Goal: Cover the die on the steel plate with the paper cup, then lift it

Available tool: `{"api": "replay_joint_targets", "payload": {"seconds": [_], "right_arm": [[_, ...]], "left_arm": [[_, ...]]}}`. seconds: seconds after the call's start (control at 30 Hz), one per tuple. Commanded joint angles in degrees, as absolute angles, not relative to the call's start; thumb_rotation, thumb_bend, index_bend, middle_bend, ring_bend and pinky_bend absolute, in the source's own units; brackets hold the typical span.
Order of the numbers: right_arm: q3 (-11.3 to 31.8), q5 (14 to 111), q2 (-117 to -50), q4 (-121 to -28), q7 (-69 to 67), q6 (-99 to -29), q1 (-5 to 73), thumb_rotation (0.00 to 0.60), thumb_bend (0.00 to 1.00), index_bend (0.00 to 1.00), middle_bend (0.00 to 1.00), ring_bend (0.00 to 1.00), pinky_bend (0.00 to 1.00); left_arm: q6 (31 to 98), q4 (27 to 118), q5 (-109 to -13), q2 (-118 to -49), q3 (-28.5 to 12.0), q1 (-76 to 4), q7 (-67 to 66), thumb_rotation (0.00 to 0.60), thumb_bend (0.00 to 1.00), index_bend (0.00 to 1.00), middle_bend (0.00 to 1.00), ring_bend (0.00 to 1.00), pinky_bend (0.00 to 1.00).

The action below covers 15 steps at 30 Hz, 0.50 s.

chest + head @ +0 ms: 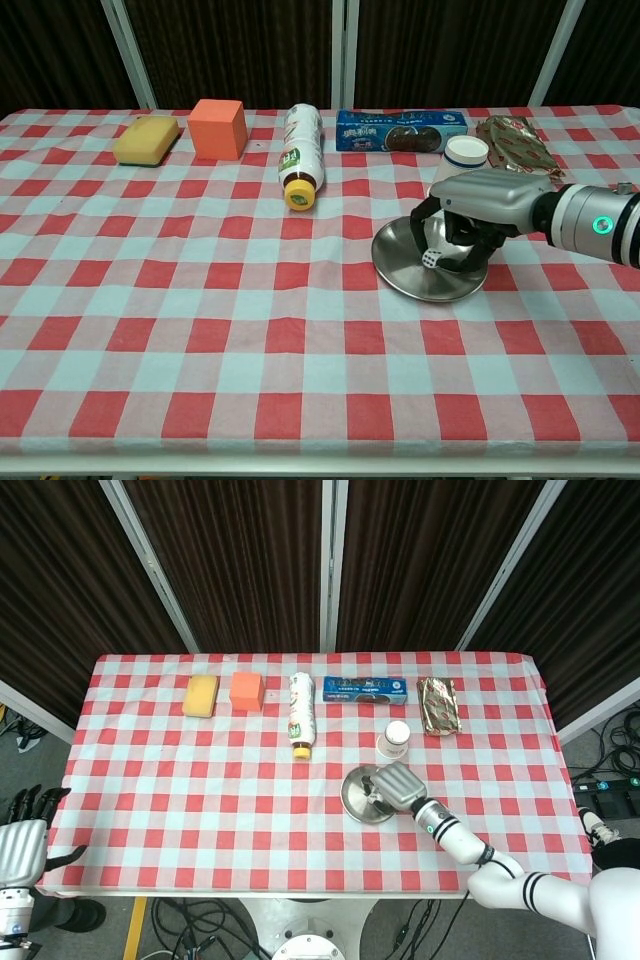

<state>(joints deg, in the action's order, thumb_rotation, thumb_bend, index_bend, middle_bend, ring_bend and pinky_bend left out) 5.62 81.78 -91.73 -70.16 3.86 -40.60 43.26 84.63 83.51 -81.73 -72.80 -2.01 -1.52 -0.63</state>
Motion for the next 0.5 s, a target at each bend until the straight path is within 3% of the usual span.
{"api": "replay_joint_targets", "payload": {"seconds": [0.03,0.1,0.2,0.37,0.5], "right_arm": [[5.78,80.61,-91.56,-71.71,5.37,-42.11,42.96,0.600,0.20,0.10,0.80,0.75,0.86],[6.11,80.68,-89.86,-74.25,5.11,-44.99,41.78,0.600,0.14,0.02,0.62,0.58,0.76],[6.91,81.92,-86.15,-78.63,1.45,-50.92,39.30,0.600,0.12,0.00,0.43,0.38,0.60],[9.47,82.65,-81.24,-80.57,-11.32,-60.35,34.89,0.600,0.12,0.01,0.34,0.24,0.43],[11.22,78.85,-79.71,-78.63,-20.56,-60.22,33.26,0.600,0.13,0.04,0.30,0.16,0.32]], "left_arm": [[84.79,83.54,-81.83,-72.69,-2.08,-1.50,-0.52,0.600,0.02,0.16,0.14,0.05,0.05],[84.99,83.53,-82.01,-72.56,-2.19,-1.54,-0.50,0.600,0.02,0.16,0.14,0.05,0.05],[85.28,83.49,-82.28,-72.46,-2.35,-1.60,-0.15,0.600,0.02,0.16,0.14,0.05,0.05],[84.88,83.52,-82.33,-72.47,-2.46,-1.92,-0.16,0.600,0.02,0.16,0.14,0.05,0.05],[84.87,83.39,-82.72,-72.56,-2.55,-2.23,-0.25,0.600,0.02,0.16,0.14,0.05,0.05]]}}
